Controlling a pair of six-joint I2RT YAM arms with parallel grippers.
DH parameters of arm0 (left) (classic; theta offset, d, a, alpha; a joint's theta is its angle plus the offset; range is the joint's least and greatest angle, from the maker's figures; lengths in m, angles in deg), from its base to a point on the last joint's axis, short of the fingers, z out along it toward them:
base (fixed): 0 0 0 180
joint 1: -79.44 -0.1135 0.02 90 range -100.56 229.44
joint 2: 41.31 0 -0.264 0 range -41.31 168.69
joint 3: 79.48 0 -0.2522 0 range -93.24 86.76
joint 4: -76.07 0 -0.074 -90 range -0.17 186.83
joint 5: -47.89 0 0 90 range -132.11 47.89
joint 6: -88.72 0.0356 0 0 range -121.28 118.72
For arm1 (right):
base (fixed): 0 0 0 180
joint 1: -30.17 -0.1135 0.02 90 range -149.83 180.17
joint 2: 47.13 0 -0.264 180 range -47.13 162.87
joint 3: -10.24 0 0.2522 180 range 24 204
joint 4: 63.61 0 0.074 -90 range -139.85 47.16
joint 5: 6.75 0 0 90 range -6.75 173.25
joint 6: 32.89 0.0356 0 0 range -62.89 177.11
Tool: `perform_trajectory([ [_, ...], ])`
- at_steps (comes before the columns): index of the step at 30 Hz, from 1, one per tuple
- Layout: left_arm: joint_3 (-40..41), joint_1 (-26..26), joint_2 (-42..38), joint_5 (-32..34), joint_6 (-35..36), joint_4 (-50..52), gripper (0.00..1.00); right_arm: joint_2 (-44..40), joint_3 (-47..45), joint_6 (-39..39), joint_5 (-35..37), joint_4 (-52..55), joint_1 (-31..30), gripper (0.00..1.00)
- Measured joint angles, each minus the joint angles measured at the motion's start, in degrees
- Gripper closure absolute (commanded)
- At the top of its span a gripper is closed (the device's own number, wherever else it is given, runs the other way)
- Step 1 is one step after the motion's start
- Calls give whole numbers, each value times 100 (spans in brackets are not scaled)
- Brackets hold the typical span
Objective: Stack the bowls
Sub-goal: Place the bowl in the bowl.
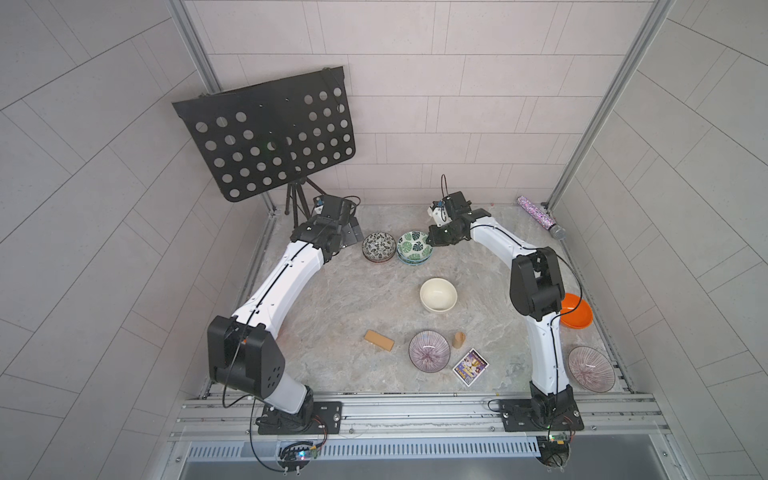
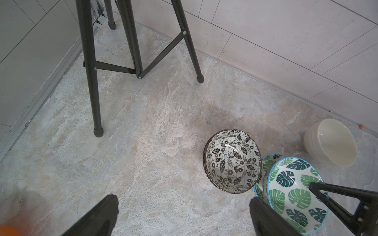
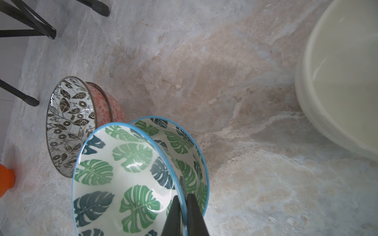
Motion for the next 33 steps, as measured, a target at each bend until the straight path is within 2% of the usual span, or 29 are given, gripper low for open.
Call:
perform_trajectory([
  [6,2,0,0,-85,0,0,0,138,149,-4,79,46,2,100],
  [17,46,0,-2,-131,2,4,0,358,334,-35,208,125,-26,93],
  [19,52,0,-2,-131,4,2,0,380,339,-57,240,131,-52,90],
  [24,90,0,-4,-133,9,7,0,393,376,-114,282,149,-114,75],
  [28,109,0,-17,-157,11,9,0,393,407,-111,352,144,-114,69],
  [33,111,0,-24,-247,11,9,0,341,299,-103,428,90,-85,69],
])
